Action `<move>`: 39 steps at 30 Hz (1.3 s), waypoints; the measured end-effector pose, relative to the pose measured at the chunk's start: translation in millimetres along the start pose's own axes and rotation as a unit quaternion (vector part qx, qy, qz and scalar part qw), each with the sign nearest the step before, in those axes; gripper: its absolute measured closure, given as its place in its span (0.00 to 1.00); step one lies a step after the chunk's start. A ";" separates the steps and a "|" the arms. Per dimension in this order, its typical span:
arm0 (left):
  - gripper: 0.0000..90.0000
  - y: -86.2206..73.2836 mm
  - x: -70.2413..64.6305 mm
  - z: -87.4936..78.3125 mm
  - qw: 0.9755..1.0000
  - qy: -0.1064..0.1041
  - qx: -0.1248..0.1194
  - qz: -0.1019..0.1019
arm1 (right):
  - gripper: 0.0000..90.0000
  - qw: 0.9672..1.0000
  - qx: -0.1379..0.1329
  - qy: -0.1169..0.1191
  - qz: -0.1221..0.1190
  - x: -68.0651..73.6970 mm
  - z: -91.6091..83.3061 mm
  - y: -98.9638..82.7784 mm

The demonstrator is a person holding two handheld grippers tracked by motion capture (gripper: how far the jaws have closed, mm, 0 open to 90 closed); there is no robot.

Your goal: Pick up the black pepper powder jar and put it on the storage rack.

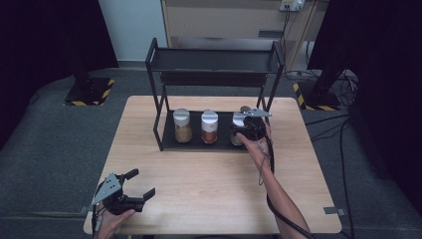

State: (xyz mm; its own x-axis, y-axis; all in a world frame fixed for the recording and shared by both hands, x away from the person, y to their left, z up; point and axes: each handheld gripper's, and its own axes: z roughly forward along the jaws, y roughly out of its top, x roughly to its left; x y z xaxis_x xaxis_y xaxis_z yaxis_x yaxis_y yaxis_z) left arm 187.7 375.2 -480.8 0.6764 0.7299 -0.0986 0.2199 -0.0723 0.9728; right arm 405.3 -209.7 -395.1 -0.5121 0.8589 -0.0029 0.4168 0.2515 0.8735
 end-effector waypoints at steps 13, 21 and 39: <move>0.02 0.2 -0.3 0.4 1.000 0.000 0.001 0.001 | 0.12 1.000 -0.023 -0.008 0.003 -4.2 -7.7 13.0; 0.02 0.3 -0.4 0.4 1.000 0.001 0.001 0.000 | 0.11 0.999 -0.041 0.005 0.004 -9.8 -21.3 32.0; 0.02 0.3 -0.9 2.9 1.000 0.002 0.000 -0.006 | 0.06 0.995 -0.067 0.068 -0.034 -12.4 -68.3 34.6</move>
State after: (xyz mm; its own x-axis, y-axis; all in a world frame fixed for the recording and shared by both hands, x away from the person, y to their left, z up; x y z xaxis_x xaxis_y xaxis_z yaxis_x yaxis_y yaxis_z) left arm 189.2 372.6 -481.0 0.6715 0.7328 -0.1103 0.2287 -0.0634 0.9714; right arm 374.7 -242.2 -331.6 -0.6362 0.7715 -0.0066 0.2778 0.2371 0.9309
